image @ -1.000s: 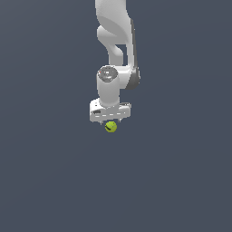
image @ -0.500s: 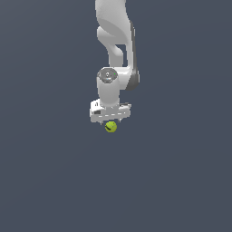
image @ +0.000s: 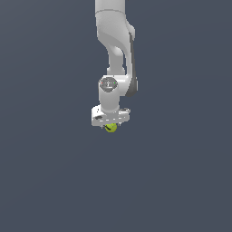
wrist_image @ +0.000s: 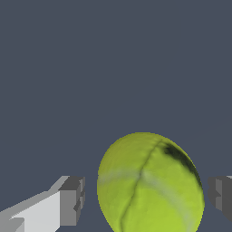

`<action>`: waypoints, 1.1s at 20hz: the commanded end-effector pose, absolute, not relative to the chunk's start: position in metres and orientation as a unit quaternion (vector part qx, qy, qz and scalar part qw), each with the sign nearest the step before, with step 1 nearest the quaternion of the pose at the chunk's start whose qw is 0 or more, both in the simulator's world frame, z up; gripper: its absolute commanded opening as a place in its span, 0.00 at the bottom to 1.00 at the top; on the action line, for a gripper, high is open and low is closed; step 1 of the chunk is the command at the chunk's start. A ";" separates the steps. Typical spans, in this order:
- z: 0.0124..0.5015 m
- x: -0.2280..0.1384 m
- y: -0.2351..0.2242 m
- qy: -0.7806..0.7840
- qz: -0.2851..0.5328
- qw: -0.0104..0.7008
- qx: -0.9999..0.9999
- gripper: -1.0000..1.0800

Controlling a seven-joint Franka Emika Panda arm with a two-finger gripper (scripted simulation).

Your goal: Pick up the object and move it to a goal position.

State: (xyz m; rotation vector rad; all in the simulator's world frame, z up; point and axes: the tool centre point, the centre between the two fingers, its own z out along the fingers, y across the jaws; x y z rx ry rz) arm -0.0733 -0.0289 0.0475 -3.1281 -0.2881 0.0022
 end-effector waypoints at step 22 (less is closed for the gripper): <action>0.055 -0.048 -0.029 -0.086 -0.036 -0.008 -0.996 0.00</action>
